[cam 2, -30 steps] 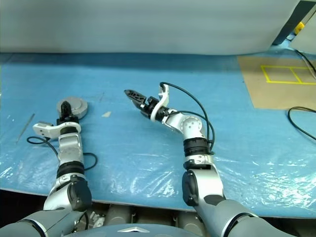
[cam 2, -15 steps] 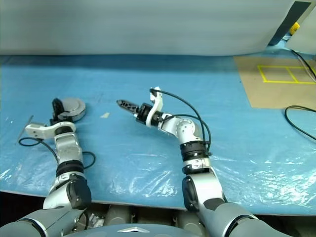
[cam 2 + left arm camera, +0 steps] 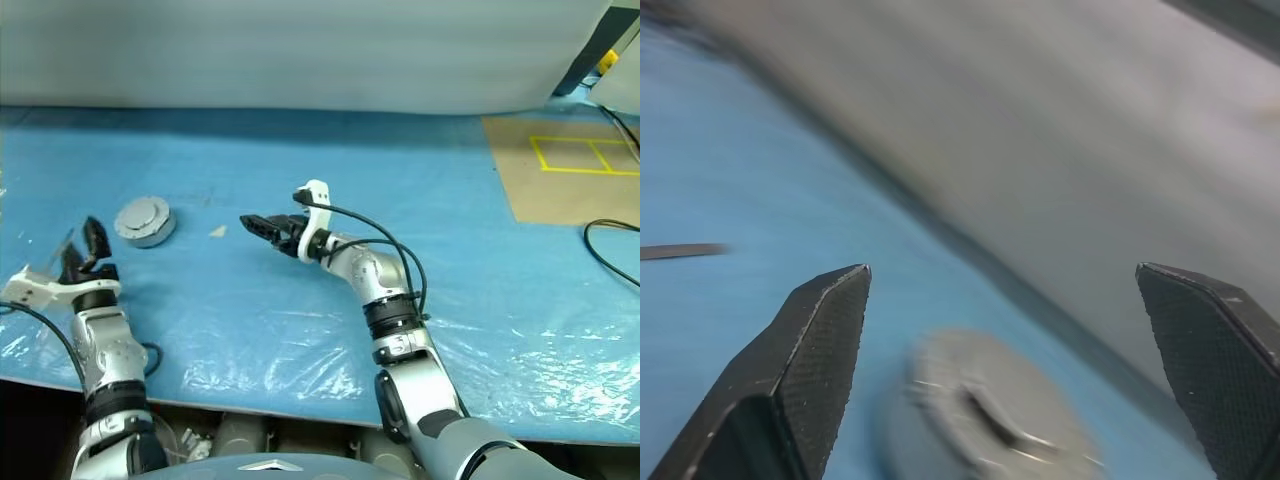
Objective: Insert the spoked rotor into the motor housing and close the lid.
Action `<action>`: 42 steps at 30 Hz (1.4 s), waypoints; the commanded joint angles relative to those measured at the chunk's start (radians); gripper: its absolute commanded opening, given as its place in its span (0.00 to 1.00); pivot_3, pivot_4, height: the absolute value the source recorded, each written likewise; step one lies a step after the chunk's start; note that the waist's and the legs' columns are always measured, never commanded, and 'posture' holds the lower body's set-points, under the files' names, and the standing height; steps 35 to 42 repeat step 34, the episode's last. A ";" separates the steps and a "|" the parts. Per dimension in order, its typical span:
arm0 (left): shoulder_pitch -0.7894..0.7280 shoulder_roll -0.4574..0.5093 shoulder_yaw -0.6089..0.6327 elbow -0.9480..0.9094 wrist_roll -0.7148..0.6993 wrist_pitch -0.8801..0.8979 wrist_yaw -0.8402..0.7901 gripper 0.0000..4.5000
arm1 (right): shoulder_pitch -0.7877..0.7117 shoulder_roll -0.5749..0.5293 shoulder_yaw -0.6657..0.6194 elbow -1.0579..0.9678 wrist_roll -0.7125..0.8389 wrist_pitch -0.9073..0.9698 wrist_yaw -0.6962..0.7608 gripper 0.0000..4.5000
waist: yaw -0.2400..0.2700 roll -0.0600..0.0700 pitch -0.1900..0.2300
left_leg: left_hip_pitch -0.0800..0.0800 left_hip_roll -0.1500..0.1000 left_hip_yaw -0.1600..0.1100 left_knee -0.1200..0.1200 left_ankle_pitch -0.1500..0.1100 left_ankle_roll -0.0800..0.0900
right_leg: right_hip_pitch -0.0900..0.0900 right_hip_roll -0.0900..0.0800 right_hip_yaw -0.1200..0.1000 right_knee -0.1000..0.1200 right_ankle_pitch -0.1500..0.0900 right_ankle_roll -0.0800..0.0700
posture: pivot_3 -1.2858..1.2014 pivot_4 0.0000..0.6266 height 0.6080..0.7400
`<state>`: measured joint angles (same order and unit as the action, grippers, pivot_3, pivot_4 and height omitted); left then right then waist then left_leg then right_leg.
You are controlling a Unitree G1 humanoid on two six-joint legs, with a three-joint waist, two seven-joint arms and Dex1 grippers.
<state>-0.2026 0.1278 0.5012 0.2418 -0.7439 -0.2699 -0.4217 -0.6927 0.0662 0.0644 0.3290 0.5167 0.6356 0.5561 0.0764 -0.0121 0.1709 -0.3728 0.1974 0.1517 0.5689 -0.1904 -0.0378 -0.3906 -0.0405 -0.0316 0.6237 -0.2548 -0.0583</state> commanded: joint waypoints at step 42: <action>0.023 0.178 -0.372 -0.143 0.339 0.079 -0.362 1.00 | 0.048 -0.285 0.112 0.050 -0.350 -0.582 0.288 1.00 | -0.031 0.001 0.000 | 0.004 0.000 0.002 -0.001 0.001 0.003 | 0.001 0.002 0.003 0.001 0.000 -0.002 | 0.52 0.24 1.00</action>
